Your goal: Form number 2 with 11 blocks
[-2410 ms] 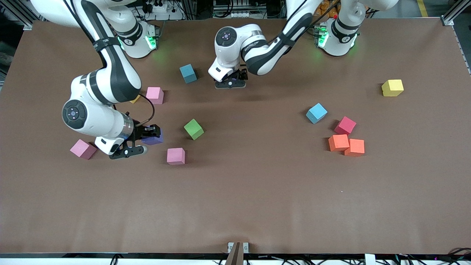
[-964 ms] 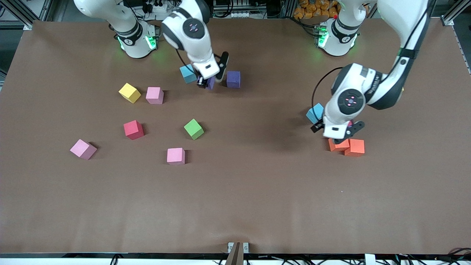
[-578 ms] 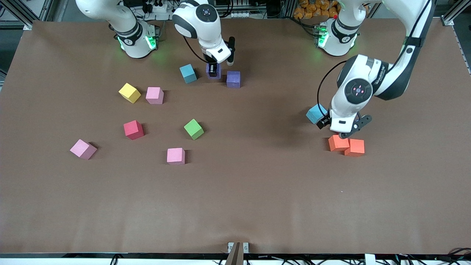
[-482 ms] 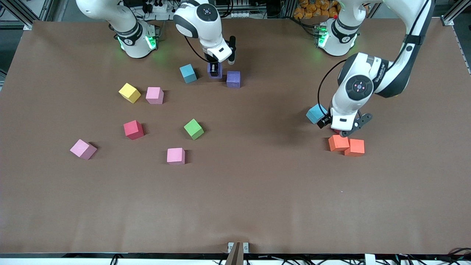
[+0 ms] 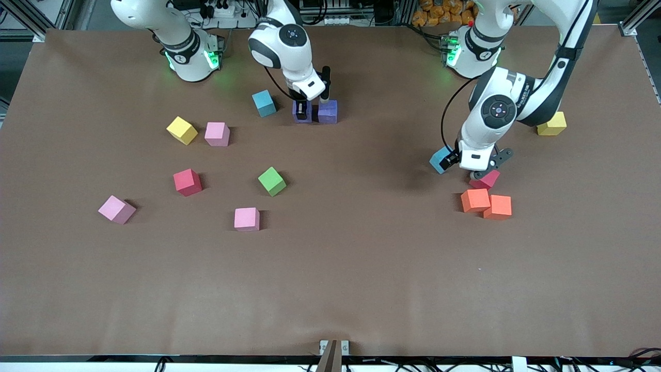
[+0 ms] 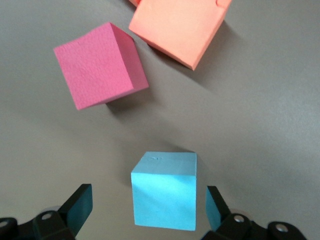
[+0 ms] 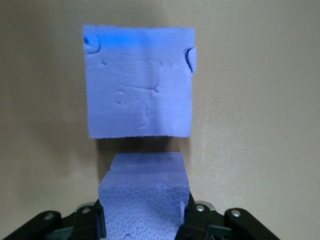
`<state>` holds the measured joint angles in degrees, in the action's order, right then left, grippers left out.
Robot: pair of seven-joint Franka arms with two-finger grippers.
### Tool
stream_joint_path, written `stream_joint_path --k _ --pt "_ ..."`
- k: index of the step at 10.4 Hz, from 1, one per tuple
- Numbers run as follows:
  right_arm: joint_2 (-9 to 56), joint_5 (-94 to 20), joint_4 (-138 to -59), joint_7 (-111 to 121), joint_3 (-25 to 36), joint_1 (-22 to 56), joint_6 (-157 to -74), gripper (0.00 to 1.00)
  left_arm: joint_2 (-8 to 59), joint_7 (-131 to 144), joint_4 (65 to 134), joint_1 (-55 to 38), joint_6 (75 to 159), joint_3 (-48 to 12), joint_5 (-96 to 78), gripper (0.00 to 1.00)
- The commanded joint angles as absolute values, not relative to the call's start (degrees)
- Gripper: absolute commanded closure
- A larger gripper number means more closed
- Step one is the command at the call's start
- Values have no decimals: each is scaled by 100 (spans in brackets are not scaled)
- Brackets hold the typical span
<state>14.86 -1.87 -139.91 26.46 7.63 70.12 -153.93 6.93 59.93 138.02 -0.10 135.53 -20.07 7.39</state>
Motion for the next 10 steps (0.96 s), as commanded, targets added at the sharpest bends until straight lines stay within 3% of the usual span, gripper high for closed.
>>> stream_joint_path --k 1,10 --pt "1547 -88 -13887 2523 861 7119 -15407 100 729 5924 14027 -105 13990 -1960 606 0" --pt "1819 -97 -13641 2066 861 7242 -15486 100 1151 5915 14238 -105 14580 -1951 615 0"
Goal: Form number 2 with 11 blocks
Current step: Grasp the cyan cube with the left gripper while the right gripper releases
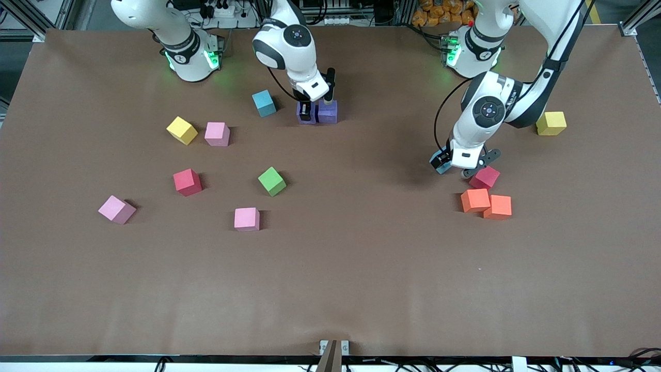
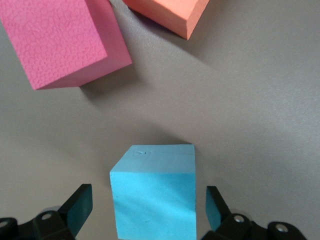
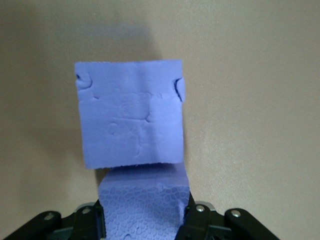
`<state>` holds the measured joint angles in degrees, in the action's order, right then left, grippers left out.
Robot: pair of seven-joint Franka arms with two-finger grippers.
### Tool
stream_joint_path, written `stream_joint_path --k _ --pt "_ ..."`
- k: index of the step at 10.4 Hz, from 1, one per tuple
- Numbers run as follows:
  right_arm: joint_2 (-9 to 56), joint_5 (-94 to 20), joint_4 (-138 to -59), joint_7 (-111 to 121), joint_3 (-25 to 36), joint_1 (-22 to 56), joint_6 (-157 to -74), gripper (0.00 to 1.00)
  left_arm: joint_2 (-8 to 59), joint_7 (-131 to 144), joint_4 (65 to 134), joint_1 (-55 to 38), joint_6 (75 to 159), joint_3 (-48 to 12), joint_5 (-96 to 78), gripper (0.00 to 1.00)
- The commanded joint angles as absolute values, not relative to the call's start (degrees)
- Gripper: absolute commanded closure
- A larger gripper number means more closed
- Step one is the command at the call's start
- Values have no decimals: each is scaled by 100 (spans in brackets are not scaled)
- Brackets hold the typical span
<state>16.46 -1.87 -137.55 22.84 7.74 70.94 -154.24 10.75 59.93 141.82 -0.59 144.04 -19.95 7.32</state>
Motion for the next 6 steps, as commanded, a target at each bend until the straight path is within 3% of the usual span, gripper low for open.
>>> stream_joint_path --k 1,2,3,6 --pt "1819 -97 -13623 2065 861 7242 -15495 100 1256 5906 14203 -123 14607 -1951 650 0" --pt "1828 -97 -13614 2065 861 7242 -15495 100 1344 5863 14168 -132 14607 -1951 676 0" --pt "1837 -97 -13597 2065 853 7260 -15495 100 1406 5801 14159 -132 14616 -1942 703 7" --pt "1898 -88 -13579 2048 861 7312 -15521 100 1477 5266 14072 -132 14616 -1934 703 63"
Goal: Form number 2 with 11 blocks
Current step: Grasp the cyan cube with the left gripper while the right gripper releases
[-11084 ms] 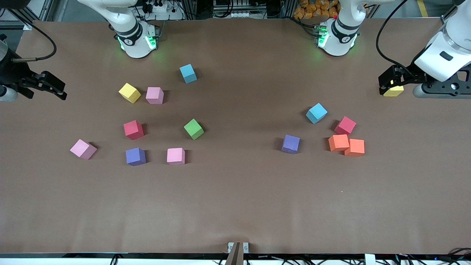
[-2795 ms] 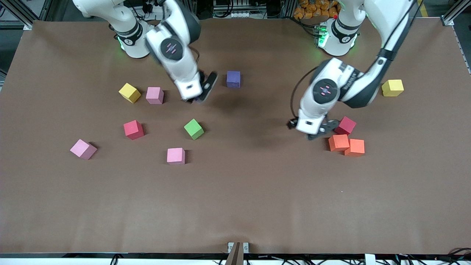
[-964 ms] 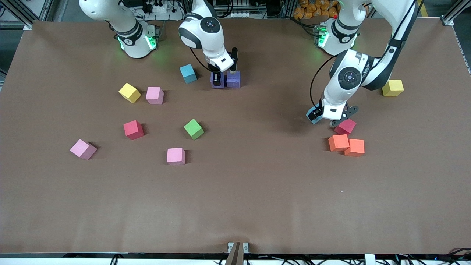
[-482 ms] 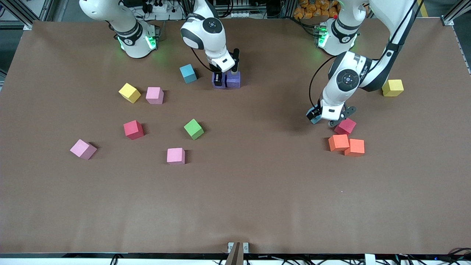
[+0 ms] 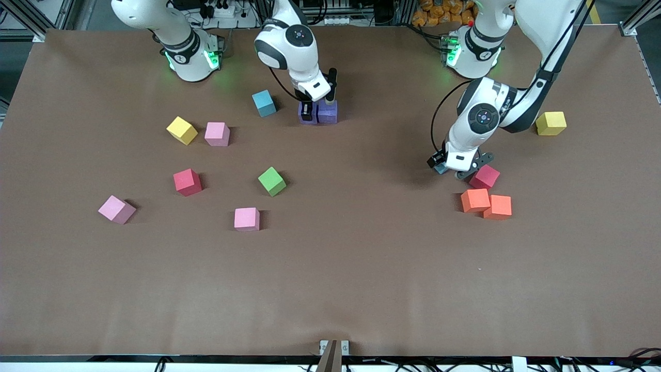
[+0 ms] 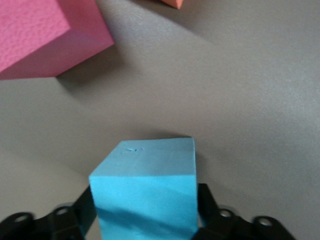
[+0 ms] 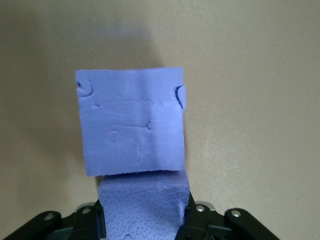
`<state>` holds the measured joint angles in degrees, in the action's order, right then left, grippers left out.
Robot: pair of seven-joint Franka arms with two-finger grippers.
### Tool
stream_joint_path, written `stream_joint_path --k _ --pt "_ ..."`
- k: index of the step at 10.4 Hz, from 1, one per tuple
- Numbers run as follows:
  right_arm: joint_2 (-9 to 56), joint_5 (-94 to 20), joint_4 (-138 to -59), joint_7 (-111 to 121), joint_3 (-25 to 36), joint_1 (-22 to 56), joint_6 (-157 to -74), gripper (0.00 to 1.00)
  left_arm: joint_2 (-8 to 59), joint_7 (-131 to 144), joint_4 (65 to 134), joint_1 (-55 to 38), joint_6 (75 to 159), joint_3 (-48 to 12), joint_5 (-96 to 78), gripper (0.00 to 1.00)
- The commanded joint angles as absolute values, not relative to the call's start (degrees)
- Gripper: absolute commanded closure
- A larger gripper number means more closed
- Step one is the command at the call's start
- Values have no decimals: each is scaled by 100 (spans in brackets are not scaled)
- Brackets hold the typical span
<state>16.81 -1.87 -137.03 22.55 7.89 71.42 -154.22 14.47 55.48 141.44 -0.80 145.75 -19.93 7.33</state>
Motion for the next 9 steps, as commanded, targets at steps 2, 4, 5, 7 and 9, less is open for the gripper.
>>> stream_joint_path --k 2,4,5,7,9 --pt "1960 -79 -13562 2039 861 7339 -15600 65 1433 5099 14019 -141 14581 -1951 712 93" --pt "1960 -70 -13553 2039 861 7339 -15627 0 1424 4530 13861 -149 14380 -1969 686 95" --pt "1925 -70 -13553 2048 861 7321 -15618 0 1415 4570 13808 -149 14248 -1986 607 95" --pt "1768 -79 -13570 2057 861 7304 -15540 0 1397 5122 13808 -472 14194 -2013 440 96" --pt "1417 -79 -13579 2083 861 7286 -15138 0 1415 5098 13773 -641 14186 -2432 492 95"
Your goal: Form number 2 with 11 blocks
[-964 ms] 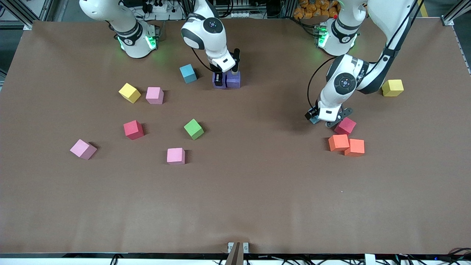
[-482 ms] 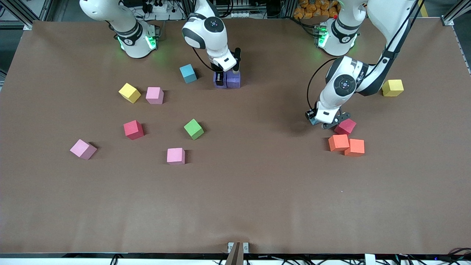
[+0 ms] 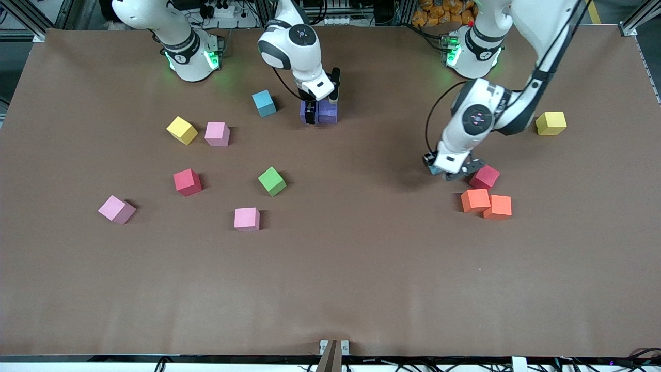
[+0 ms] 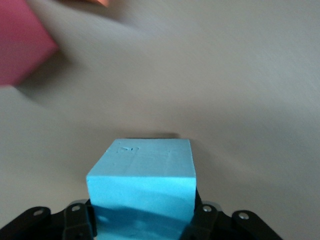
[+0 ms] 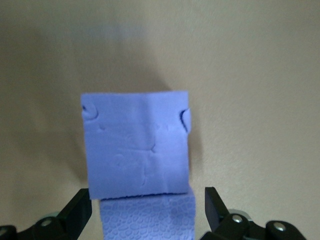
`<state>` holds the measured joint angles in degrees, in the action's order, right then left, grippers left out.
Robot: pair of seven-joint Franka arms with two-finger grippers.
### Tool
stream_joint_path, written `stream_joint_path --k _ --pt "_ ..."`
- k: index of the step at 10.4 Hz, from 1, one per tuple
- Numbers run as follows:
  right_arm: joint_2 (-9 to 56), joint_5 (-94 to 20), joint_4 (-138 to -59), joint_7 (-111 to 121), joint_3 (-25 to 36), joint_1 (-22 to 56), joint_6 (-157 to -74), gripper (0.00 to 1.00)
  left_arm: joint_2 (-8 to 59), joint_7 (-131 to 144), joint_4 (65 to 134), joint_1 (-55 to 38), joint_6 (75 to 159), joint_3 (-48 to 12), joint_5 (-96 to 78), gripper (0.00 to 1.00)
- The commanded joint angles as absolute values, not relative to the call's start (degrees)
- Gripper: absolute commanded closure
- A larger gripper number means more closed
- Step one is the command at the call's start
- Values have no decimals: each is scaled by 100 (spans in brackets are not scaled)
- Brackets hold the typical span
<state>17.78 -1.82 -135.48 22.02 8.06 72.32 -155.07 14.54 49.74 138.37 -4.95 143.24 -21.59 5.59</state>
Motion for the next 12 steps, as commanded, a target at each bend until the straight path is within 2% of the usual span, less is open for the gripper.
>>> stream_joint_path --k 1,4,6,7,10,12 --pt "1180 -79 -13570 2100 861 7277 -14778 0 1406 4950 13772 -642 14168 -2574 510 95" --pt "573 -79 -13570 2118 896 7147 -14039 0 1424 2845 13492 -642 13178 -2646 423 97" --pt "151 -79 -13544 2109 1018 6814 -13433 0 1433 2663 13491 -642 13131 -2733 404 96" --pt "45 -79 -13492 2109 1237 6655 -13238 0 1433 2628 13474 -642 13131 -2986 378 96" --pt "175 -79 -12782 2074 2045 6216 -12780 0 1336 1516 13333 -642 13052 -3401 430 96" --pt "289 17 -12569 2057 2240 5646 -12893 0 1327 1030 13342 -703 13061 -3620 928 98"
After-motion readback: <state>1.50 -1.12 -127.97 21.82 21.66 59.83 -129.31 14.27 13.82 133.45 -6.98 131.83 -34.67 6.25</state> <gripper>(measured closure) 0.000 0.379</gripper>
